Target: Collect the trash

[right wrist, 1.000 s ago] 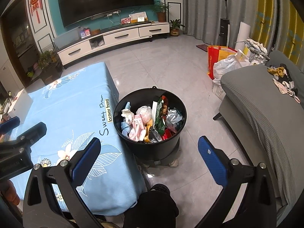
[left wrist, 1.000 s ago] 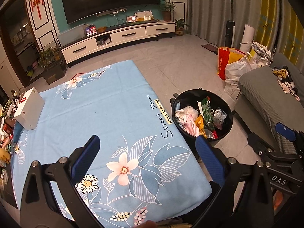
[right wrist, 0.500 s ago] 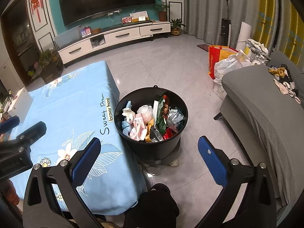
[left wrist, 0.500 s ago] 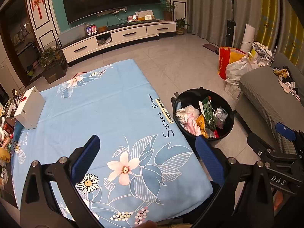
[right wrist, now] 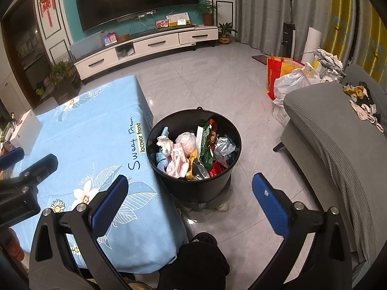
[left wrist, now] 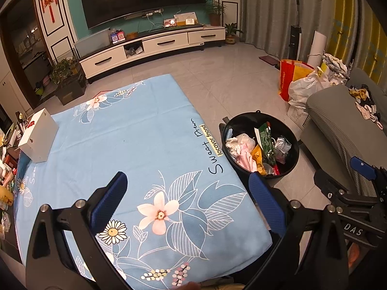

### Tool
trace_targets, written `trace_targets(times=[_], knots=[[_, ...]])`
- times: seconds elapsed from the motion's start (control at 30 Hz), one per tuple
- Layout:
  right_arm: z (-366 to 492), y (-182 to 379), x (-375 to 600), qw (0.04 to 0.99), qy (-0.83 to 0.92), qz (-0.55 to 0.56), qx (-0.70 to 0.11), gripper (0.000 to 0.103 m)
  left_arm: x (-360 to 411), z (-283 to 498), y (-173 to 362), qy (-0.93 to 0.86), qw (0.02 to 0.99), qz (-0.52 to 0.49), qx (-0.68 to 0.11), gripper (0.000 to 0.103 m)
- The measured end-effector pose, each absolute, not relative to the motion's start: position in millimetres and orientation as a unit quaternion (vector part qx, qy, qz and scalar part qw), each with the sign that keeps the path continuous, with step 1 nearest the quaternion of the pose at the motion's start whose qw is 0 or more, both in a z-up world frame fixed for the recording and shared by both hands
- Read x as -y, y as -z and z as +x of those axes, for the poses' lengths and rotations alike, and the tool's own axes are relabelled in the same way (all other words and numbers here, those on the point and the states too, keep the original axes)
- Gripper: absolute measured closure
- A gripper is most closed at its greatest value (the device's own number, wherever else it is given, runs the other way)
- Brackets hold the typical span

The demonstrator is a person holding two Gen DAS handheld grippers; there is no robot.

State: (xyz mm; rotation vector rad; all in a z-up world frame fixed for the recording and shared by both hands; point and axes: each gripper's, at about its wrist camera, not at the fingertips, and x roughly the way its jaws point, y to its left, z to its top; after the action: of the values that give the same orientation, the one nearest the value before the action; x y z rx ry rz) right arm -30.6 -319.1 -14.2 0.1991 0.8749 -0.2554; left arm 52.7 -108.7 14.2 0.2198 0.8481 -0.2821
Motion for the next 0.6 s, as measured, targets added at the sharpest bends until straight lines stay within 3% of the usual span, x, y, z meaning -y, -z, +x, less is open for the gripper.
trace_targets(times=[0.6], knots=[[-28.4, 15.5, 316.6, 0.896, 0.116, 0.093, -0.419, 0.003, 104.8, 52.4, -14.5, 0.130, 0.896, 0.102, -0.412, 0.003]])
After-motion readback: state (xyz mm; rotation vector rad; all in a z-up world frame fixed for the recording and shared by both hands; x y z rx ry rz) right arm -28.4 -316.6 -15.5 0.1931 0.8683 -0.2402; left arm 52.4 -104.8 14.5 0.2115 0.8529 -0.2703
